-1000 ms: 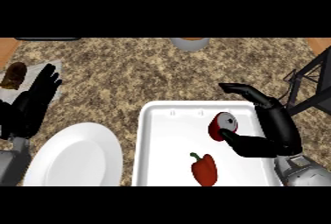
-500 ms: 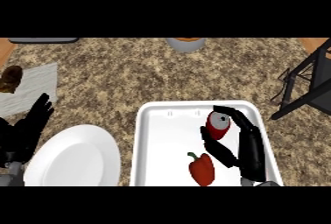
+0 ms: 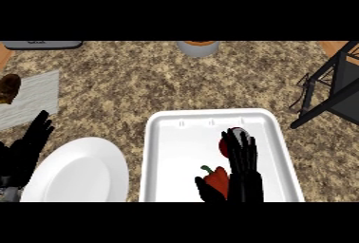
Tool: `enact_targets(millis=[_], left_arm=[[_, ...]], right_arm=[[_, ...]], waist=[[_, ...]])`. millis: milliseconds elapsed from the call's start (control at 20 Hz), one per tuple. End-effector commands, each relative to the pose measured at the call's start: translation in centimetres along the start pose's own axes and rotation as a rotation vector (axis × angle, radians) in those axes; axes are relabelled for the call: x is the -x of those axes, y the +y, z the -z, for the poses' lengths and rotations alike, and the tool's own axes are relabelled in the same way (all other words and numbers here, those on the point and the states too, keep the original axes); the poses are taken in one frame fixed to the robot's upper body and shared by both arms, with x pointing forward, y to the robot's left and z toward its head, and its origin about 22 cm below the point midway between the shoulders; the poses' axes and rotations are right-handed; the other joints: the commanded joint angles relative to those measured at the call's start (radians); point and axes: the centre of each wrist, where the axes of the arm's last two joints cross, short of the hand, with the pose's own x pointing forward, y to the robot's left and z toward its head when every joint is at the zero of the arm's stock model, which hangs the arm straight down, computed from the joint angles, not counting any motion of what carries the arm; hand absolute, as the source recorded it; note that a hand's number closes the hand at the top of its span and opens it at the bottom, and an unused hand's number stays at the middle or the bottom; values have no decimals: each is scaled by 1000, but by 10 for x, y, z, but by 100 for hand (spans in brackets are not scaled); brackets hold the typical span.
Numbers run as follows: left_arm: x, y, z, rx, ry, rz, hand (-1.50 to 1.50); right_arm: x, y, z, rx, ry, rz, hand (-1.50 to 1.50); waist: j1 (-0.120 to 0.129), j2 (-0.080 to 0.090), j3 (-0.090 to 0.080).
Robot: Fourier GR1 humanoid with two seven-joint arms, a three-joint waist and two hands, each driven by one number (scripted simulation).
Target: Pick the bell pepper from the tray and place it in the tiered shelf
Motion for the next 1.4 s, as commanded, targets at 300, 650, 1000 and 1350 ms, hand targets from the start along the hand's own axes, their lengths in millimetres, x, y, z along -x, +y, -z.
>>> enact_targets(millis=[300, 650, 1000, 1350], left_arm=[[-4, -2, 3, 0, -15, -20, 0], [-4, -4, 1, 36, -30, -8, 0], [-5, -11, 4, 29, -31, -4, 0], [-14, -17, 7, 32, -39, 2, 0]], right_arm=[[-18, -1, -29, -309, 226, -564, -150], [-65, -18, -39, -407, 298, -831, -150], [-80, -36, -15, -460, 312, -886, -150], [-71, -18, -14, -467, 346, -938, -150]], waist=[[13, 19, 2], [42, 20, 8], [38, 23, 10], [40, 23, 12]])
